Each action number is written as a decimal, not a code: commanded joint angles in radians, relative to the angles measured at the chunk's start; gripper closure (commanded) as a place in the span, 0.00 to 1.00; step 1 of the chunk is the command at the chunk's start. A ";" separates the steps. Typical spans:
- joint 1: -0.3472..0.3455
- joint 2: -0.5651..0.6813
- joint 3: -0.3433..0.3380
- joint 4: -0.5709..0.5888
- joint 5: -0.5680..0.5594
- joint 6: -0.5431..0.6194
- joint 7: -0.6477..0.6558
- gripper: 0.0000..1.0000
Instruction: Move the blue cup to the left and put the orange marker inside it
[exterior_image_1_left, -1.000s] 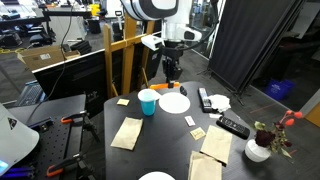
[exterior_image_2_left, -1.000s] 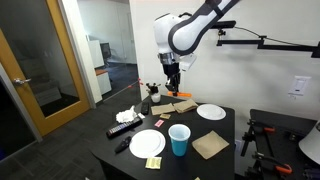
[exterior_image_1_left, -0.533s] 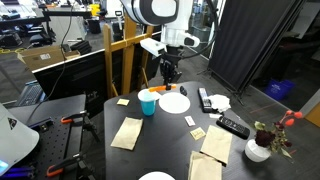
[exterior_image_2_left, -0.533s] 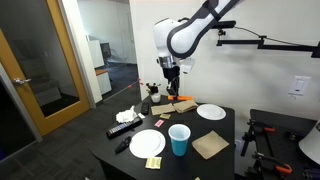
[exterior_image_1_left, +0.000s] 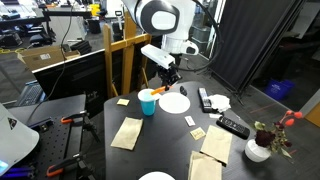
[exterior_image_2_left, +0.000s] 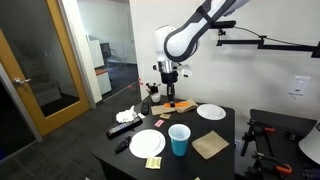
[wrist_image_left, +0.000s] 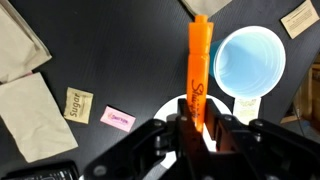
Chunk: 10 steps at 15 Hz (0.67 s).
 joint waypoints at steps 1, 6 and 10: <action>-0.066 0.014 0.064 0.010 0.106 0.064 -0.185 0.95; -0.156 0.029 0.150 0.015 0.323 0.116 -0.496 0.95; -0.204 0.033 0.186 0.020 0.492 0.102 -0.744 0.95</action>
